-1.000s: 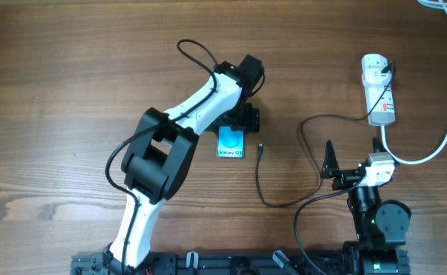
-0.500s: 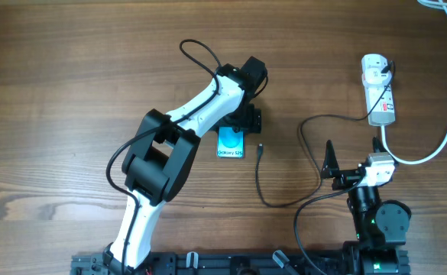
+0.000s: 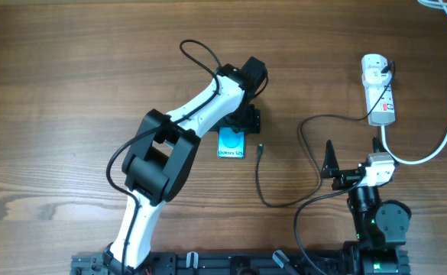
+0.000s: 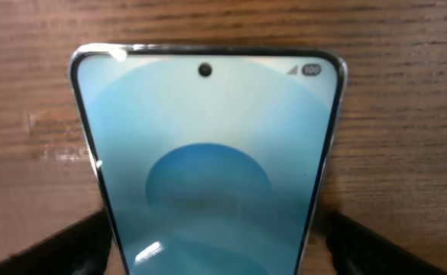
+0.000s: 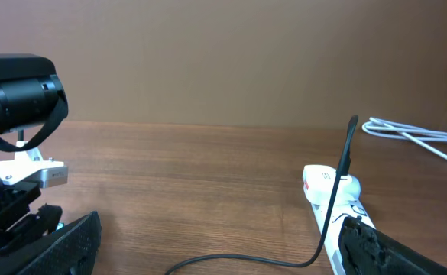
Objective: Plug charger to phone and switch on socket
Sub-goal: 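Close the left gripper on the phone's top edge, then lift the phone upright with the left gripper and raise it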
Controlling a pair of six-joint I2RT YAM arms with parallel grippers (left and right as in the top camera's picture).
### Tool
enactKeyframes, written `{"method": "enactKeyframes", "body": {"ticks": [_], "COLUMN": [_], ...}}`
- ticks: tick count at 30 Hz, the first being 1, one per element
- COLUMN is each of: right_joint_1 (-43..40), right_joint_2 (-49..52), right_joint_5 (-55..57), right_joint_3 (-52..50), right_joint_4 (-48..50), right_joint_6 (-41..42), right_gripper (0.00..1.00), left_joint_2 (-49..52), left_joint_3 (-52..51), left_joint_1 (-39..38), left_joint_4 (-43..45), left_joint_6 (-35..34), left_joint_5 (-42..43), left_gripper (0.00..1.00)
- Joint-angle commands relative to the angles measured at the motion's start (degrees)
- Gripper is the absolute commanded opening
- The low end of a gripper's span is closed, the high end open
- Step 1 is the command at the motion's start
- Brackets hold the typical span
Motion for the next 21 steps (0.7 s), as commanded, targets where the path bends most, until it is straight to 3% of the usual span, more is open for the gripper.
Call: {"method": "enactKeyframes", "body": {"ticks": [1,5,10,21], "right_joint_1": [-0.2,-0.2,-0.2,-0.2], "right_joint_2": [-0.2,-0.2,-0.2,-0.2], "right_joint_5": [0.4,0.4,0.4,0.4], "right_joint_3": [-0.1,-0.1,-0.1,-0.1], "right_joint_4": [0.2,0.2,0.2,0.2], "right_joint_6": [0.8,0.8,0.8,0.8], "right_gripper": [1.0,1.0,1.0,1.0], "left_joint_2": [1.2,1.2,1.2,1.0], "left_joint_3": [-1.8,-1.8,-1.8,-0.8], "left_joint_1": [-0.5,-0.5,-0.5,0.4], "left_joint_4": [-1.3,-1.8,-1.7,-2.5], "left_joint_6": [0.1,1.6,1.5,1.4], "left_joint_5": [2.0,2.0,2.0,2.1], "left_gripper": [0.97,0.94,0.8,0.7]}}
